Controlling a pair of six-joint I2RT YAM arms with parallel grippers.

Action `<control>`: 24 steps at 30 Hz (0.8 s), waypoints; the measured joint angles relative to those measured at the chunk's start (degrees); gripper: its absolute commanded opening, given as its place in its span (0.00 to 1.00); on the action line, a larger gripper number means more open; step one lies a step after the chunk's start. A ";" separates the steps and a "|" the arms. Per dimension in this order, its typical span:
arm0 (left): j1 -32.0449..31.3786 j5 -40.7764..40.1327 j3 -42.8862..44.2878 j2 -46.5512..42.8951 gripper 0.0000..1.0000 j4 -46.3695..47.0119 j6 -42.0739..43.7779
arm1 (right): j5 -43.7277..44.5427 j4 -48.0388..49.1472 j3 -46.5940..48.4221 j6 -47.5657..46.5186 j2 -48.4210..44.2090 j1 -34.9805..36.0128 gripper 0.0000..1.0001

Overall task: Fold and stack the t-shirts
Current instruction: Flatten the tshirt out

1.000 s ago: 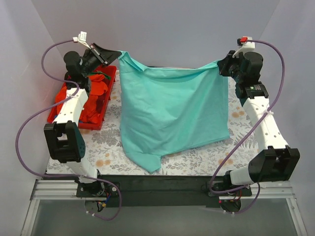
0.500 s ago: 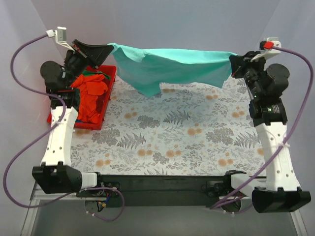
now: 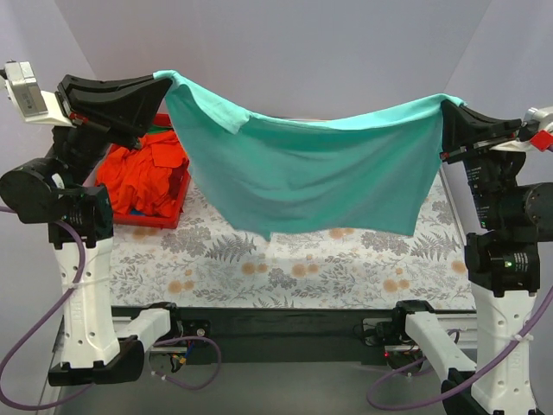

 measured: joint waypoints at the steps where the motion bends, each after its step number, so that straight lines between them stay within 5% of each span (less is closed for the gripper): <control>1: 0.00 -0.07 0.17 0.09 0.00 -0.04 -0.02 | 0.09 -0.04 0.00 -0.07 0.00 0.00 0.01; 9: -0.94 -0.70 -1.31 6.88 0.00 4.55 -1.92 | 3.85 0.79 -1.31 -0.11 6.14 0.00 0.01; 14: -6.49 -3.89 -0.48 25.57 0.00 4.63 -0.70 | 7.76 2.21 -2.84 0.72 21.44 -1.44 0.01; 16: -7.61 -4.90 1.97 37.24 0.20 3.65 -0.59 | 8.46 2.58 -2.91 1.55 30.53 -2.73 0.04; 17: -7.91 -5.60 3.04 43.43 0.51 2.45 -0.66 | 8.61 2.54 -2.91 1.95 34.58 -3.82 0.18; 19: -8.04 -6.12 7.21 56.43 0.81 -1.03 -0.83 | 8.44 2.75 -2.60 2.89 42.97 -5.46 0.60; 20: -8.13 -6.32 8.87 61.24 0.82 -2.38 -1.03 | 7.78 1.84 -1.03 3.43 48.37 -6.25 0.94; 24: -8.59 -7.67 13.00 76.83 0.84 -10.75 0.22 | 4.37 0.42 8.96 3.72 68.13 -8.35 0.98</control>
